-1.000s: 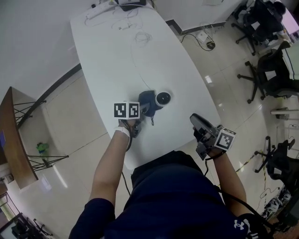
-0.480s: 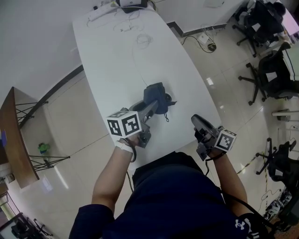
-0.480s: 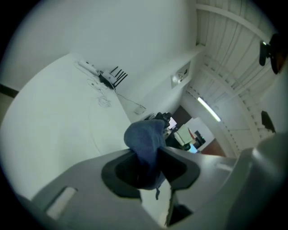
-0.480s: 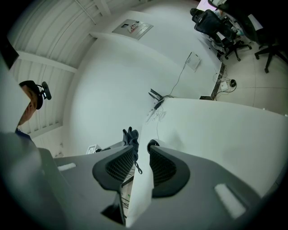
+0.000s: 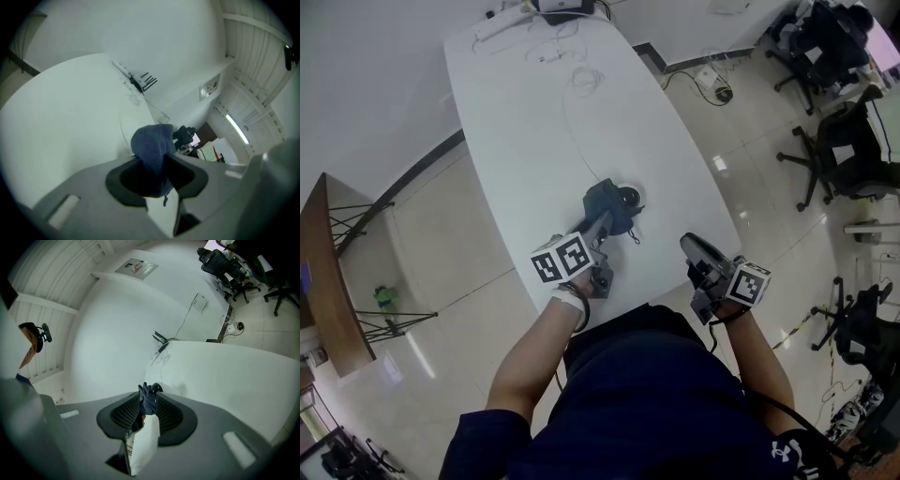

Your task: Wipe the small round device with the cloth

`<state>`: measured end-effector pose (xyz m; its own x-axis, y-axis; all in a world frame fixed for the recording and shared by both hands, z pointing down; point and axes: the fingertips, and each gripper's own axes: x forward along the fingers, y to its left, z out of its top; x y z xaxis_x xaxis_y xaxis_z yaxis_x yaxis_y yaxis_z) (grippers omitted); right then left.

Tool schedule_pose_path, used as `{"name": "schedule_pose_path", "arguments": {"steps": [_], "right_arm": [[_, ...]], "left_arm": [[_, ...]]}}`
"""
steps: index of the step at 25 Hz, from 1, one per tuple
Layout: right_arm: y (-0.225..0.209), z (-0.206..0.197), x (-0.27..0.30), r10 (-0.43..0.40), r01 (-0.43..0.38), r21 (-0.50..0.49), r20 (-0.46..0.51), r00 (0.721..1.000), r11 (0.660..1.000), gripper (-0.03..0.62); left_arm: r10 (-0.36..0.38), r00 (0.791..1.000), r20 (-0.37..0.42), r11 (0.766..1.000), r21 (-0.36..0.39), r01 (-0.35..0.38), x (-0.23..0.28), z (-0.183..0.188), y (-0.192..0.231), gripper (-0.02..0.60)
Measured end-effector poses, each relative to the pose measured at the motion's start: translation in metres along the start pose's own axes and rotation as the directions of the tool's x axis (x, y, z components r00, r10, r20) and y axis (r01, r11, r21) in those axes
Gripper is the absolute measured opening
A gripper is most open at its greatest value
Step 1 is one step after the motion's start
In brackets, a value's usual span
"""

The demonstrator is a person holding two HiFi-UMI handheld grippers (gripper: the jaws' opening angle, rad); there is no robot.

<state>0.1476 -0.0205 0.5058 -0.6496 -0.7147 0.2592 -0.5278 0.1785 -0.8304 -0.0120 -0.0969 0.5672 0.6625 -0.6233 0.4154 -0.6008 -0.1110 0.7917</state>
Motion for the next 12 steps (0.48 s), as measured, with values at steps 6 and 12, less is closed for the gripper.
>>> {"name": "schedule_pose_path", "arguments": {"steps": [6,12], "right_arm": [[-0.004,-0.001,-0.002,-0.013,0.013,-0.002,-0.005,1.0,1.0,0.11],[-0.003,-0.001,-0.001,-0.017,0.017,-0.009,-0.013,1.0,1.0,0.107]], "left_arm": [[0.098,0.995,0.016,0.991,-0.098,-0.096,0.011,-0.025,0.036,0.121],[0.243,0.967,-0.069,0.967,-0.057,-0.247,0.008,-0.037,0.063,0.121]]}}
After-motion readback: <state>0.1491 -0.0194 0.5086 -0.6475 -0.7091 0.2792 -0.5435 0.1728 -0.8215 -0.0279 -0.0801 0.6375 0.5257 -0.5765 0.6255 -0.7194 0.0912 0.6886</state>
